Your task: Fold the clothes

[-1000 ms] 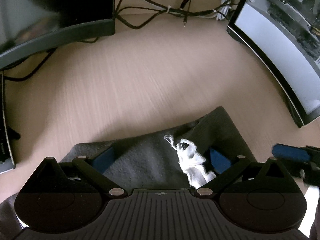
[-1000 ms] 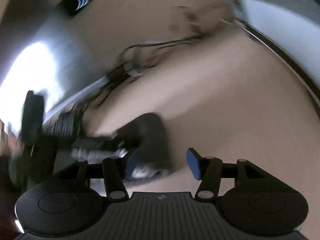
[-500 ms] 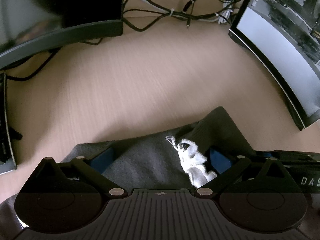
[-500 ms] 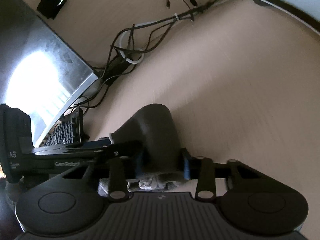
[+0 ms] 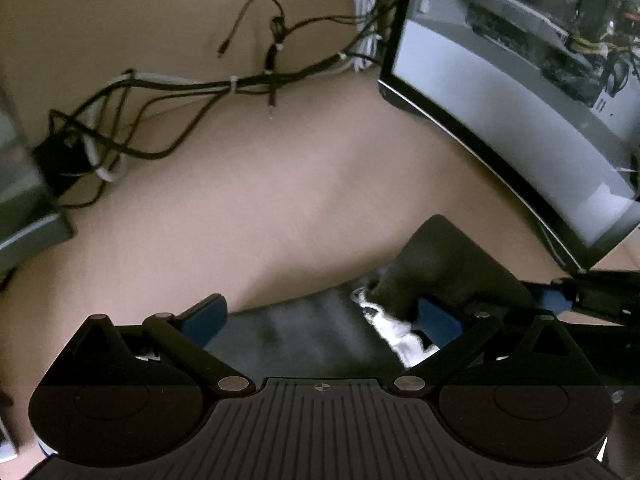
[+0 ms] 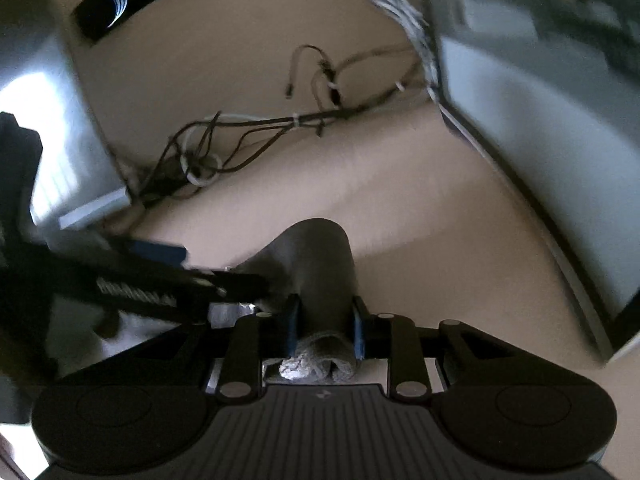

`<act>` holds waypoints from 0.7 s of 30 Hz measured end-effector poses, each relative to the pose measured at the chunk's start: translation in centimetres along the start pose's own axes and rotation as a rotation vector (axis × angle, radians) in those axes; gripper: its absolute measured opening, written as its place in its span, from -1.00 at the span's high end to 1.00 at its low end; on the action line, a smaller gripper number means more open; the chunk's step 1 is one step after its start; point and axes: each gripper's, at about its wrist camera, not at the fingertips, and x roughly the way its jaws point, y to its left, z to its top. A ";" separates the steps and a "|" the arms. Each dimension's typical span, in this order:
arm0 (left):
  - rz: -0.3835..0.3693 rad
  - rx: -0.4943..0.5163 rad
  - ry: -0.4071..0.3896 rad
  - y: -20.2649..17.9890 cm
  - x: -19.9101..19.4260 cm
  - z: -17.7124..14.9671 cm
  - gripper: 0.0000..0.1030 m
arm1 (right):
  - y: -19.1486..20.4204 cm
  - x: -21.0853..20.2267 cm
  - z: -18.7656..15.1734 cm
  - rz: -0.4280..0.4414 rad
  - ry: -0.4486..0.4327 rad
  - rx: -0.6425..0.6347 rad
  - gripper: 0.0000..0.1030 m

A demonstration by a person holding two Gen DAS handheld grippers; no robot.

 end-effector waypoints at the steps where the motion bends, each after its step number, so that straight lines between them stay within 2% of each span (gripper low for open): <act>1: -0.001 -0.029 0.003 0.7 -0.4 -0.3 -1.00 | 0.7 0.0 -0.1 -0.013 0.000 -0.041 0.52; 7: 0.062 -0.209 0.001 5.9 -2.8 -2.4 -1.00 | 5.7 0.2 -1.0 -0.097 -0.036 -0.313 0.52; 9: 0.061 -0.246 -0.002 6.9 -3.2 -2.7 -1.00 | 7.4 0.2 -1.6 -0.124 -0.047 -0.411 0.52; 14: 0.032 -0.230 -0.018 6.3 -3.8 -2.1 -1.00 | 11.5 0.9 -3.7 -0.203 -0.066 -0.687 0.51; 18: -0.006 -0.205 -0.017 4.8 -3.4 -1.5 -1.00 | 13.6 1.9 -4.3 -0.244 -0.062 -0.776 0.48; 21: 0.009 -0.173 0.006 4.3 -2.3 -1.2 -1.00 | 14.3 2.3 -4.4 -0.236 -0.054 -0.787 0.46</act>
